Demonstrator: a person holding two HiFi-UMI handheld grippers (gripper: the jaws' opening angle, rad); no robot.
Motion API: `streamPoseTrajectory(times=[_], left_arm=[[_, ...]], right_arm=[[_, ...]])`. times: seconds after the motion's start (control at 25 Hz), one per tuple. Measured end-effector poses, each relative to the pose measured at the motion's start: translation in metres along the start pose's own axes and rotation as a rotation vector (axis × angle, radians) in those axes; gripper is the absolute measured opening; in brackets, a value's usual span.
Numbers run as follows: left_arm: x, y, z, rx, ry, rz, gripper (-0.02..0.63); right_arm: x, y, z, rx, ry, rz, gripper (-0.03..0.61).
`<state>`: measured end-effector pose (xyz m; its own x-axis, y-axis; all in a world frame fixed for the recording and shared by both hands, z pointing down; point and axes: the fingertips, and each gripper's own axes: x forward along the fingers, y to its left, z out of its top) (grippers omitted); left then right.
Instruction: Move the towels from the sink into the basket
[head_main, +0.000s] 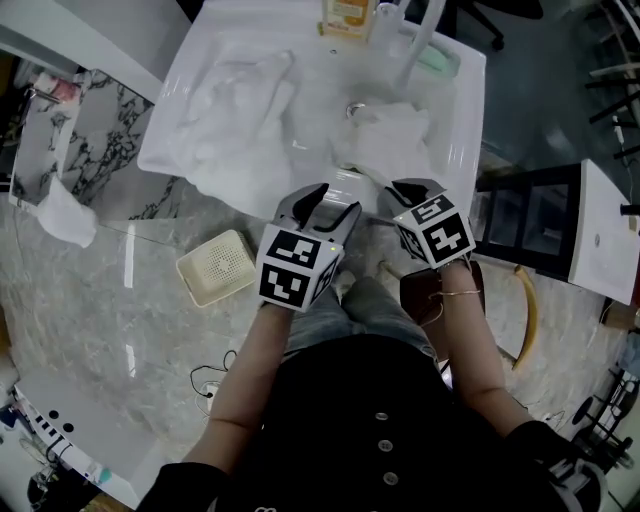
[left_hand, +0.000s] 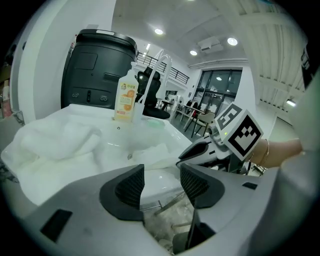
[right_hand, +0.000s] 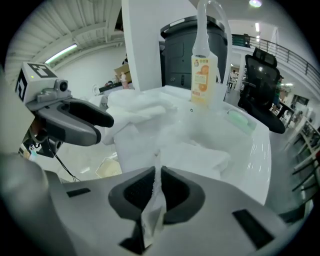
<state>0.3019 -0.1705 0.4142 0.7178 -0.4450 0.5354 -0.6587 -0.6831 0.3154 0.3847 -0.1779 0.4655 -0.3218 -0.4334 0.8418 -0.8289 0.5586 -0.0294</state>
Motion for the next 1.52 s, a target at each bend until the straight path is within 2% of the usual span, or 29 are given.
streamPoseTrajectory(times=[0.12, 0.28, 0.6, 0.84, 1.24, 1.52], left_arm=[[-0.009, 0.000, 0.002, -0.006, -0.029, 0.036, 0.219], [-0.028, -0.006, 0.002, -0.015, -0.072, 0.084, 0.218], [-0.077, -0.019, -0.004, 0.017, -0.146, 0.224, 0.212], [-0.111, -0.040, -0.016, 0.005, -0.202, 0.287, 0.153], [-0.173, -0.055, -0.024, -0.020, -0.301, 0.403, 0.152], [-0.229, -0.033, -0.031, -0.058, -0.382, 0.498, 0.153]], right_arm=[[-0.011, 0.010, 0.014, 0.048, -0.085, 0.042, 0.032], [-0.031, 0.035, 0.027, 0.119, -0.182, 0.162, 0.034], [-0.085, 0.080, 0.052, 0.134, -0.386, 0.309, 0.032], [-0.123, 0.121, 0.063, 0.096, -0.502, 0.415, 0.032], [-0.167, 0.205, 0.085, -0.054, -0.593, 0.606, 0.032], [-0.176, 0.260, 0.109, -0.143, -0.620, 0.696, 0.032]])
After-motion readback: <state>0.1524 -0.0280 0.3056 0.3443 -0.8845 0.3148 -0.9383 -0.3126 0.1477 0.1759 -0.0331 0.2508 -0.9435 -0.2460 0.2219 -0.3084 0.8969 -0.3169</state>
